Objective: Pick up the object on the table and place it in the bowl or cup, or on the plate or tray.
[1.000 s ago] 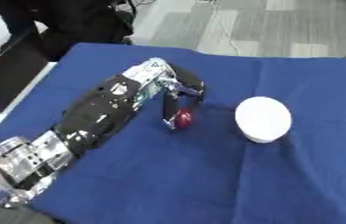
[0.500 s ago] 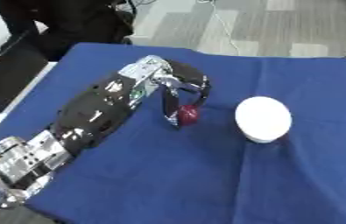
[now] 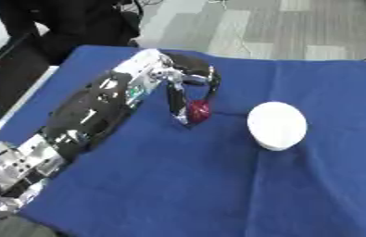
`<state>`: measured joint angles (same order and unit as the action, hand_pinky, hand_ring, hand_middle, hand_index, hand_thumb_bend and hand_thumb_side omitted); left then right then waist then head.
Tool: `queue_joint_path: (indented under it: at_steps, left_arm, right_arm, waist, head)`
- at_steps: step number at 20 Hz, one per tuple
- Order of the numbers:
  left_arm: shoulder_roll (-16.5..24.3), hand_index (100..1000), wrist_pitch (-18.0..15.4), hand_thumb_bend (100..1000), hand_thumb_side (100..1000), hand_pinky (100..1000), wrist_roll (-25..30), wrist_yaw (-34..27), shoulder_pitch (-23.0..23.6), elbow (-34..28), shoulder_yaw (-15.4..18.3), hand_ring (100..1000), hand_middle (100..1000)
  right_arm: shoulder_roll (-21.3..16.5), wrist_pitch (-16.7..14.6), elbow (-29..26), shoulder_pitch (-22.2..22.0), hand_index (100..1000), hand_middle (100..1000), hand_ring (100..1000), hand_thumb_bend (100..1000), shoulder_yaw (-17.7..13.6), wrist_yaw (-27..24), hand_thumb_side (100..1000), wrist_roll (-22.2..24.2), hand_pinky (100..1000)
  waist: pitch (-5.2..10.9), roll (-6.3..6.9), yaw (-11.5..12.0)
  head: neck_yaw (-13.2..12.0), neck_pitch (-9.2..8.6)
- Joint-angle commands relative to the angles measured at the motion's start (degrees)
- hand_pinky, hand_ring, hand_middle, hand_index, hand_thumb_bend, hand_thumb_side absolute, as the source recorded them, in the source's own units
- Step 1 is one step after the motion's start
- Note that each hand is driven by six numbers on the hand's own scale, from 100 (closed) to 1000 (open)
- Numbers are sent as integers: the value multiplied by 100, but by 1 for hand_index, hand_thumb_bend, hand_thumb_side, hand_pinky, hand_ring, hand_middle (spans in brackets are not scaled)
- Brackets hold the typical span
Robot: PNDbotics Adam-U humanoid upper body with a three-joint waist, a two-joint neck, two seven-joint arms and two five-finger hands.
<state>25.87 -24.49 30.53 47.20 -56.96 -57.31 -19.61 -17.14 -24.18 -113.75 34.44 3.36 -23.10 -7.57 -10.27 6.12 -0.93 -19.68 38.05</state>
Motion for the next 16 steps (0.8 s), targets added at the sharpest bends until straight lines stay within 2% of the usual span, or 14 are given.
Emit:
queue_joint_path:
  at_steps: [1,16]
  left_arm:
    - [244,324,88,464,174,100,58,-180,-192,-209,66,100,129]
    - [370,329,229,462,145,100,298,-721,-539,-640,-19,100,131]
  right_arm:
    - [-100,-3,-84,84,634,470,433,100,-33,19,866,-1,352]
    - [-119,6,-84,54,635,469,433,100,-26,27,868,5,351]
  waist:
    - [108,-15,19]
    - [124,-4,51]
  head:
    - [13,10]
    - [-5,4]
